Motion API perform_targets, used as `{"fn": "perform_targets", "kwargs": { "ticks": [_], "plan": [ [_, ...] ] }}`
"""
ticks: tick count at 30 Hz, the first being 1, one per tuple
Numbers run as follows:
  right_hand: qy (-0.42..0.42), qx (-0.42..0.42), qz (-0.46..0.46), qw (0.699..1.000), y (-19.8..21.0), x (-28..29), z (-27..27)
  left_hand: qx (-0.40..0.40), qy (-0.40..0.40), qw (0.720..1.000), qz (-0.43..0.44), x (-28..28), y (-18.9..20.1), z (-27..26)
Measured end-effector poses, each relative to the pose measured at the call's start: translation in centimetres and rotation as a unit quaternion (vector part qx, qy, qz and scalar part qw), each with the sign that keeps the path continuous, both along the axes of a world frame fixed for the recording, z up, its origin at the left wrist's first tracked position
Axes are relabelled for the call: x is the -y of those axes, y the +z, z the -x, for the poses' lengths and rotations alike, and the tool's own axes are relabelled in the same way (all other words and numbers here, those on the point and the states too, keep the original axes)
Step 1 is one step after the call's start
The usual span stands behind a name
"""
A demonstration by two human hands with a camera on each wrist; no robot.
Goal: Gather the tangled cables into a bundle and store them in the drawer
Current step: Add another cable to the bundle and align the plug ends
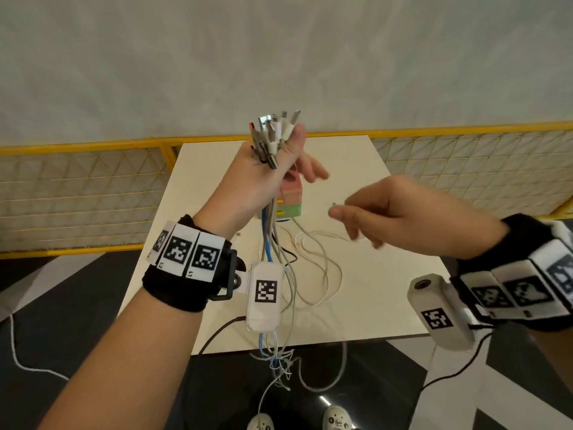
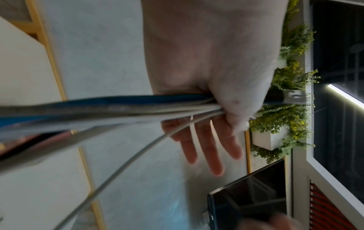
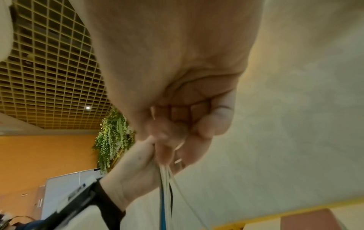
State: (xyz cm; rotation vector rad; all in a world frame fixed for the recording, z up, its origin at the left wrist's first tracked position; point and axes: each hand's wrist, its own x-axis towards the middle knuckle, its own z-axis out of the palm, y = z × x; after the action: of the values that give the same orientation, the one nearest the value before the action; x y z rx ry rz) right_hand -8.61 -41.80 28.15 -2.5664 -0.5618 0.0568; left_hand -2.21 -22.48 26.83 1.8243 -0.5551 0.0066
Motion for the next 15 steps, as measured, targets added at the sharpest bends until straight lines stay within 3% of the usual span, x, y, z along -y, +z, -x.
{"fn": "perform_targets", "kwargs": {
  "ticks": [2,6,10,15],
  "plan": [
    [-0.006,0.031,-0.050,0.998,-1.0,-0.5,-0.7,0.024,-0.058,0.998,-0.031,0.3,0.0,0.5],
    [0.061,-0.030,-0.145,0.987,-2.9,-3.2,-0.9,-0.028,-0.126,0.991,-0.041,1.7,0.0,1.8],
    [-0.006,-0.105,-0.273,0.956,-5.0,-5.4,-1.5,-0.047,-0.113,0.990,-0.072,2.1,-1.1,2.0],
    [-0.065,-0.172,-0.398,0.899,-6.4,-6.8,-1.8,-0.062,-0.061,0.993,0.074,1.5,-2.1,1.1]
  ]
}}
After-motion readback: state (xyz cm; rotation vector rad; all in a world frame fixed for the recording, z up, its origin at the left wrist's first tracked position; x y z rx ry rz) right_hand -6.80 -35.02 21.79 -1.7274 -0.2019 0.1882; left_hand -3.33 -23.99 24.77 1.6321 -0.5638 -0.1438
